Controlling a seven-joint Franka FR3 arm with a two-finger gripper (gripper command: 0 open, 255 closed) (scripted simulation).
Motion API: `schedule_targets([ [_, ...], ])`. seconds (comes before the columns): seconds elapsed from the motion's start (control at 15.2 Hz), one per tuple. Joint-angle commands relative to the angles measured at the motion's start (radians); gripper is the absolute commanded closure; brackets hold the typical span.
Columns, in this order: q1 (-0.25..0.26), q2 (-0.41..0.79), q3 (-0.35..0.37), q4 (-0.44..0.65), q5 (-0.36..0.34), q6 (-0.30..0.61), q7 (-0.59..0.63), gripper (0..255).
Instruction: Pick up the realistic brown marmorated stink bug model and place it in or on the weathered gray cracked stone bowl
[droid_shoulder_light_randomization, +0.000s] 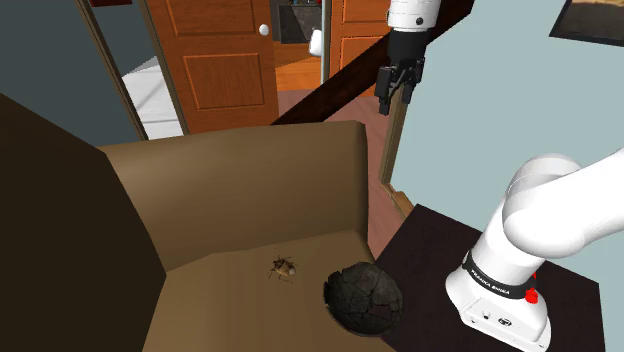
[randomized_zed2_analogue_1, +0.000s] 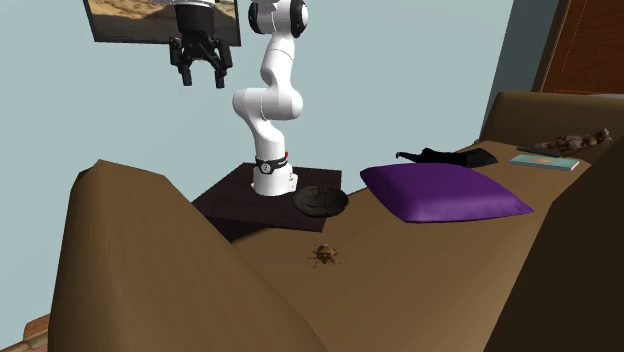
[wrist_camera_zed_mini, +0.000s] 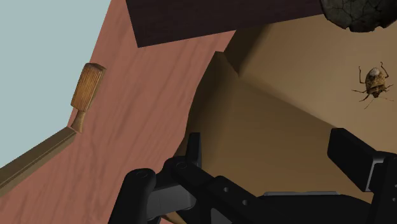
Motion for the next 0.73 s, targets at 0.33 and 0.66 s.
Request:
schedule_targets([
  [0.33, 0.035, 0.026, 0.071, -0.103, 0.050, 0.126, 0.080, 0],
  [0.66, 0.074, 0.089, 0.145, -0.178, 0.098, 0.263, 0.159, 0],
])
